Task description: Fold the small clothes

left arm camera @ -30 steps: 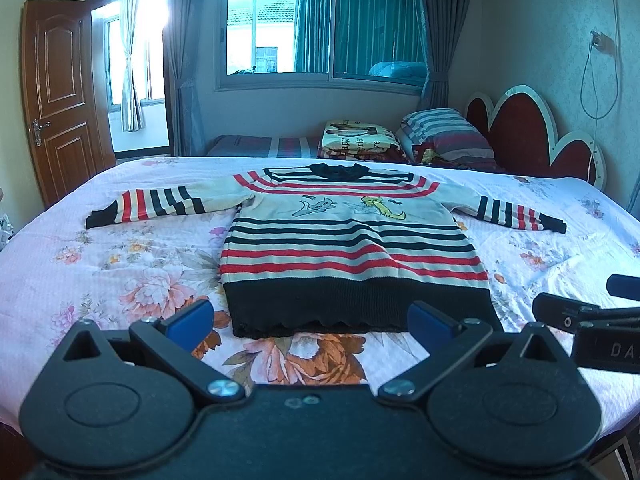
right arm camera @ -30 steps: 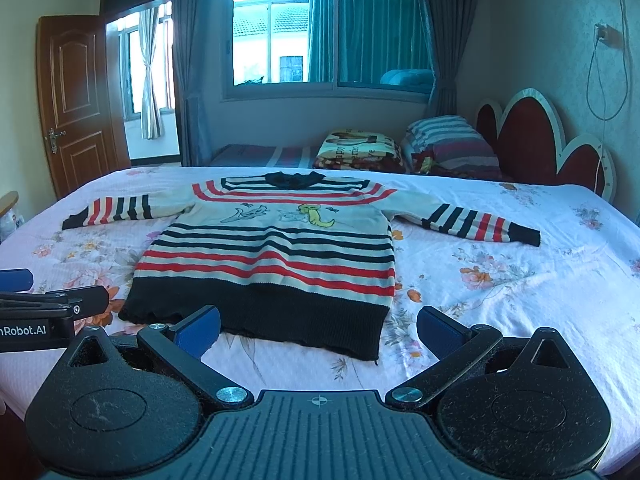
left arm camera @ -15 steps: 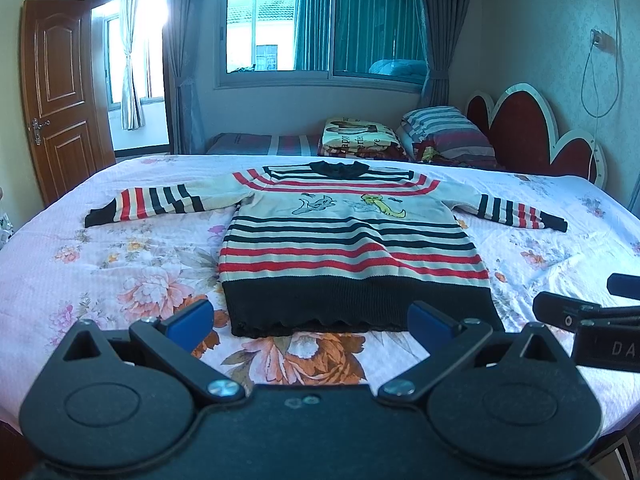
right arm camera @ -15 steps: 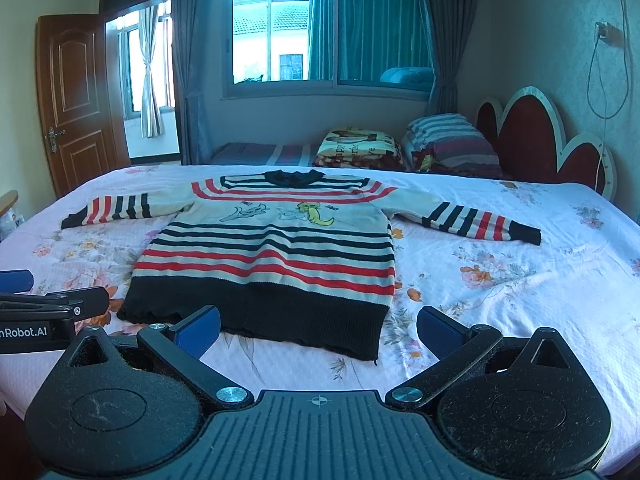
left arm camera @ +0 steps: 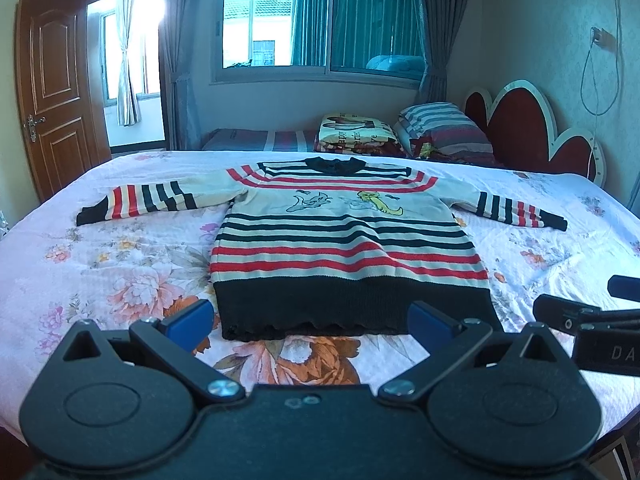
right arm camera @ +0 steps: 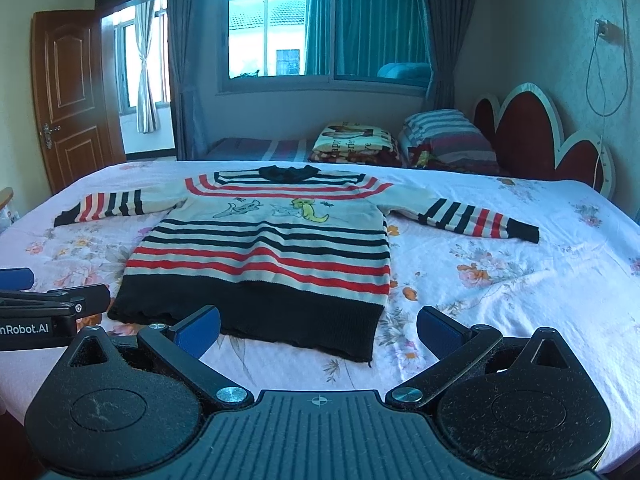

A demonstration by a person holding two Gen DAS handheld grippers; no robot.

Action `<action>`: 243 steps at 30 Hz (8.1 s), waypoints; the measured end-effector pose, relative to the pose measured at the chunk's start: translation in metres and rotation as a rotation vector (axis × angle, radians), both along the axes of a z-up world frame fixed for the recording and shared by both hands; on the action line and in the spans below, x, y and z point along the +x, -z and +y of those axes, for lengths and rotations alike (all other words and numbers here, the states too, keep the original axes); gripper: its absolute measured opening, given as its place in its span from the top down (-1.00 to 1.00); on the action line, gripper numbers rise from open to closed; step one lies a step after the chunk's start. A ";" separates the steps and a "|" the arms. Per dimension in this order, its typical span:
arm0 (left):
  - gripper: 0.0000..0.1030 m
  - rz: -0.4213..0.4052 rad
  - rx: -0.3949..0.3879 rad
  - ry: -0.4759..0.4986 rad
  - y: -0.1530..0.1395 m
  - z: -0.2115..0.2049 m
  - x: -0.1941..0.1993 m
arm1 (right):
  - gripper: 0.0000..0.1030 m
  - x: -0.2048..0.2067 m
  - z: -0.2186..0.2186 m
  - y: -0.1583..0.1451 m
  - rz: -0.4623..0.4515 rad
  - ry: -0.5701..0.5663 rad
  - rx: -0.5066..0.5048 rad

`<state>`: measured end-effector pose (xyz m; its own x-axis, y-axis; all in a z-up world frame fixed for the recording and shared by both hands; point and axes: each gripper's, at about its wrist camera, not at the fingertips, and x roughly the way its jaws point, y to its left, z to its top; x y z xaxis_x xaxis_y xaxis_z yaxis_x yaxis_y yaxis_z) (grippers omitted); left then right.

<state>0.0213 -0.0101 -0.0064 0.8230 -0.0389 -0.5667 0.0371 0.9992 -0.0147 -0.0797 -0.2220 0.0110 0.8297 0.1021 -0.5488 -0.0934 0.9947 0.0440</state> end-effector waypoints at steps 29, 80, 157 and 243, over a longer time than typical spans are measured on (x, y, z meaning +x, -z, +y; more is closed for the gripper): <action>-0.98 -0.031 0.032 0.038 0.012 -0.037 0.120 | -1.00 0.097 -0.095 0.012 0.014 0.254 0.010; -0.87 0.102 0.140 -0.053 0.109 -0.039 0.386 | 0.87 0.362 -0.388 0.156 0.041 0.761 0.489; 0.87 0.233 -0.340 0.112 0.122 0.056 0.484 | -0.22 0.422 -0.179 0.198 0.212 0.436 1.280; -0.63 0.161 0.049 0.029 0.128 -0.008 0.457 | 0.89 0.473 -0.111 0.151 0.213 -0.078 0.036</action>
